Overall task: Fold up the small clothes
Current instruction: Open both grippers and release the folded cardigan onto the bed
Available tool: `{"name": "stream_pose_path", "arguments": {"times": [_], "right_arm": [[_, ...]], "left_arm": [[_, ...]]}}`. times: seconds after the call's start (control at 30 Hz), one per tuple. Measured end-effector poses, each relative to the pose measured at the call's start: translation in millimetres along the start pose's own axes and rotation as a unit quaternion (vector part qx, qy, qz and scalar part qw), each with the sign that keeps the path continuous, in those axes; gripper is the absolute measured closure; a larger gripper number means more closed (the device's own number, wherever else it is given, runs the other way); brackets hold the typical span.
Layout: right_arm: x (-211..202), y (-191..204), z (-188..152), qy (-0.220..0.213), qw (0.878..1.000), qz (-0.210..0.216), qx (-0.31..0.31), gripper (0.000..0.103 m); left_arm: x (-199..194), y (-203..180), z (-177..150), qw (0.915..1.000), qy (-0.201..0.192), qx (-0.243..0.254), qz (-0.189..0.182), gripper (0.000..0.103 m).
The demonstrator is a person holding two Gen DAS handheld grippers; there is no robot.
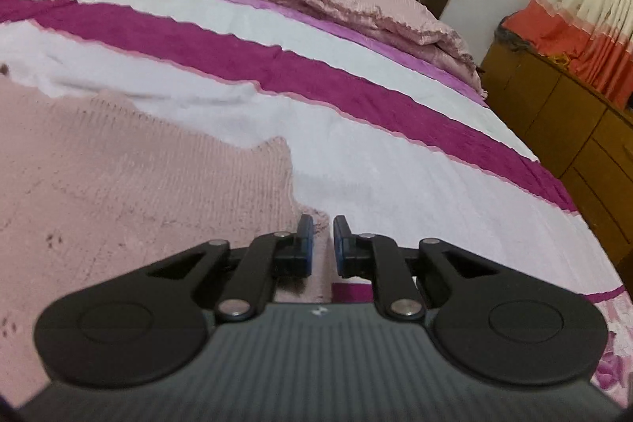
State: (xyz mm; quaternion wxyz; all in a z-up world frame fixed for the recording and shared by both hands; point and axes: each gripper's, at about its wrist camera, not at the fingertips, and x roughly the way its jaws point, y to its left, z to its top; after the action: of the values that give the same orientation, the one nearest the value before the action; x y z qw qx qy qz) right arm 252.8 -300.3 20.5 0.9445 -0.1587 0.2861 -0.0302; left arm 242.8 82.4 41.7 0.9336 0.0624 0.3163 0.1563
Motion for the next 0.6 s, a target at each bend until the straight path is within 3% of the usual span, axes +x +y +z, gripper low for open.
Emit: {"name": "stream_pose_path", "arguments": {"times": [0.13,0.27,0.33,0.37,0.4,0.53,0.6], "right_arm": [[-15,-13,2,-0.012,0.999,0.023,0.031,0.089],[-41,-23,4,-0.035,0.996,0.06,0.062,0.089],[-52,-32,0,-0.034,0.992,0.084,0.091,0.072],[-55,-36,-2,-0.033,0.99,0.092,0.104,0.046],[-58,-40,-4,-0.036,0.987,0.103,0.118,0.03],[-66,-47,-15,-0.026,0.981,0.12,0.147,0.03],[-68,-50,-24,-0.015,0.978,0.132,0.163,0.03]], "left_arm": [[-1,8,0,0.9999,0.005,-0.013,-0.007,0.09],[-20,21,1,0.9984,0.016,-0.034,-0.042,0.089],[-31,28,0,0.997,0.025,-0.046,-0.057,0.083],[-37,32,-1,0.9963,0.03,-0.05,-0.064,0.081],[-43,34,-3,0.9957,0.034,-0.051,-0.069,0.075],[-68,37,-13,0.9949,0.049,-0.046,-0.076,0.055],[-80,36,-19,0.9946,0.054,-0.043,-0.077,0.052]]}}
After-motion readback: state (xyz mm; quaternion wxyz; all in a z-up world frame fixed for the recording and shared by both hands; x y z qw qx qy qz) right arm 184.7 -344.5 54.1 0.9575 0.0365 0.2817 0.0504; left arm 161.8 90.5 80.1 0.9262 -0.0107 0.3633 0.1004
